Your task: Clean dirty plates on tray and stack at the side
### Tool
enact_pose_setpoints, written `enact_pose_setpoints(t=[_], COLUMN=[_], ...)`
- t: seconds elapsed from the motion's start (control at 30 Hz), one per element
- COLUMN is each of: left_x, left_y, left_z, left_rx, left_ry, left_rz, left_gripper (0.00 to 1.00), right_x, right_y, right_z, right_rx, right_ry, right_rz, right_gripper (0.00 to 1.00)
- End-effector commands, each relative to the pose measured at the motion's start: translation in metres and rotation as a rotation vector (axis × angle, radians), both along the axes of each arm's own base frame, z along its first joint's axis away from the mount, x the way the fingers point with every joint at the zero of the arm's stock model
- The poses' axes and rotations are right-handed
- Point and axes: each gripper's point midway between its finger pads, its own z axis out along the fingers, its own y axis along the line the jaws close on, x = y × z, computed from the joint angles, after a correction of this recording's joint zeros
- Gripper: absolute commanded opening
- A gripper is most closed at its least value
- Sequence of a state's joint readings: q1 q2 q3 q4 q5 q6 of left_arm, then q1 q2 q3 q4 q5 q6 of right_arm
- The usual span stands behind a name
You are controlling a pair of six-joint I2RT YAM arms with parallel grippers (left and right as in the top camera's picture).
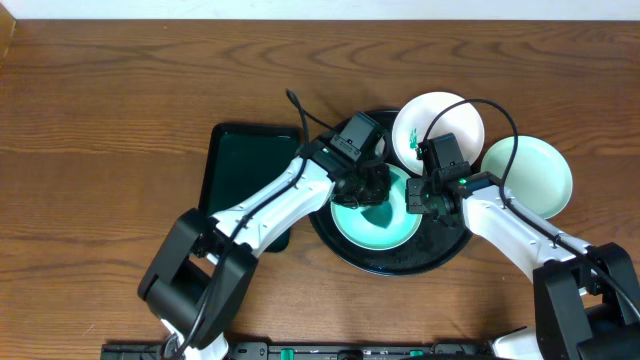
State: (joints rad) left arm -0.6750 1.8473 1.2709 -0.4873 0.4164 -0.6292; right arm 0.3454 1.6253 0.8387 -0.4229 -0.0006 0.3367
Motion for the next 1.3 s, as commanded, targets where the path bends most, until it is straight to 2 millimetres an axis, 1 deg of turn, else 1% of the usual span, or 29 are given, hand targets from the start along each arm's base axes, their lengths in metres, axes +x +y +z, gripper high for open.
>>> enact_pose_setpoints(t=[0.0, 0.07, 0.1, 0.13, 0.17, 0.43, 0.67, 0.77, 0.83, 1.03, 1.13, 1.27], left_x=[0.021, 0.022, 0.022, 0.021, 0.020, 0.011, 0.002, -0.004, -0.009, -0.023, -0.026, -0.026], left_y=[0.038, 0.053, 0.057, 0.066, 0.068, 0.074, 0.076, 0.072, 0.068, 0.044, 0.034, 0.030], left_z=[-0.014, -0.020, -0.022, -0.028, -0.031, -0.055, -0.081, -0.089, -0.091, -0.089, -0.087, -0.086], left_rx=[0.208, 0.287, 0.310, 0.358, 0.373, 0.414, 0.456, 0.461, 0.450, 0.356, 0.309, 0.289], left_ry=[-0.104, -0.116, -0.117, -0.114, -0.108, -0.045, 0.012, 0.036, 0.051, 0.099, 0.116, 0.119], left_rz=[0.101, 0.123, 0.128, 0.134, 0.134, 0.152, 0.135, 0.115, 0.102, 0.051, 0.037, 0.033], left_gripper=[0.07, 0.07, 0.08, 0.07, 0.08, 0.07, 0.07, 0.07, 0.07, 0.08, 0.07, 0.07], right_x=[0.002, 0.002, 0.002, 0.002, 0.002, 0.002, 0.002, 0.002, 0.002, 0.002, 0.002, 0.002], right_y=[0.014, 0.015, 0.015, 0.015, 0.015, 0.015, 0.015, 0.015, 0.015, 0.015, 0.015, 0.015], right_z=[0.009, 0.009, 0.009, 0.009, 0.009, 0.009, 0.009, 0.009, 0.009, 0.009, 0.009, 0.009], right_rx=[0.065, 0.066, 0.066, 0.067, 0.069, 0.069, 0.069, 0.069, 0.070, 0.069, 0.069, 0.069], right_ry=[-0.011, -0.010, -0.010, -0.012, -0.012, -0.012, -0.012, -0.012, -0.012, -0.012, -0.012, -0.012], right_rz=[0.017, 0.017, 0.017, 0.018, 0.019, 0.019, 0.019, 0.019, 0.019, 0.019, 0.019, 0.019], right_gripper=[0.01, 0.01, 0.01, 0.01, 0.01, 0.01, 0.01, 0.01, 0.01, 0.01, 0.01, 0.01])
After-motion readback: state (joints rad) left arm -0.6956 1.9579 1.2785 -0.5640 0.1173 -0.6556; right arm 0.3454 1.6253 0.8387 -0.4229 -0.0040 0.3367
